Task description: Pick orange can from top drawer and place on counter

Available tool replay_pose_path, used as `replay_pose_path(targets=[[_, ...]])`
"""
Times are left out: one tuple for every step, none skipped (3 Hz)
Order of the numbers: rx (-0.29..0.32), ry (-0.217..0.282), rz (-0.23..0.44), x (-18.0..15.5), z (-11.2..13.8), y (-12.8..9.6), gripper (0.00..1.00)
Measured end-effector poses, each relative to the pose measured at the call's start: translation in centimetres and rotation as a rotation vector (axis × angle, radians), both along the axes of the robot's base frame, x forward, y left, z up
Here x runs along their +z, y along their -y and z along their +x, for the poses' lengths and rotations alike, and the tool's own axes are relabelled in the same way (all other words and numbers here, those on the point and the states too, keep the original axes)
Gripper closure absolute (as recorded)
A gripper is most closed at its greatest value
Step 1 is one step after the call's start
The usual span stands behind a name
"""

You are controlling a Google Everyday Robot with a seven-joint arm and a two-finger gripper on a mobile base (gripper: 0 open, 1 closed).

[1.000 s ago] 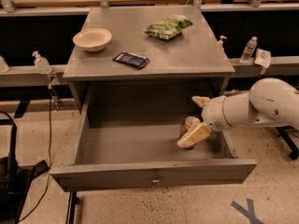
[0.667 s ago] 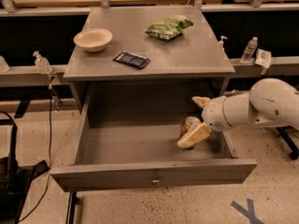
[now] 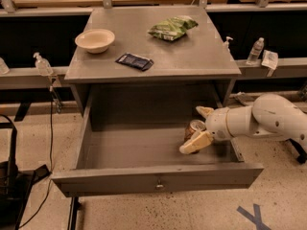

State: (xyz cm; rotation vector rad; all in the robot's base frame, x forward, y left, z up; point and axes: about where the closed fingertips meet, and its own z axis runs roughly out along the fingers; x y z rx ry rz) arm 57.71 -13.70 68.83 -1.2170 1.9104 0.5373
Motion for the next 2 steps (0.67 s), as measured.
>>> replay_pose_path(targets=[[-0.039,-0.013,0.029,-2.03,0.36,1.01,0.23],[-0.054,-0.012,0.051,-2.6,0.35,1.62,0.46]])
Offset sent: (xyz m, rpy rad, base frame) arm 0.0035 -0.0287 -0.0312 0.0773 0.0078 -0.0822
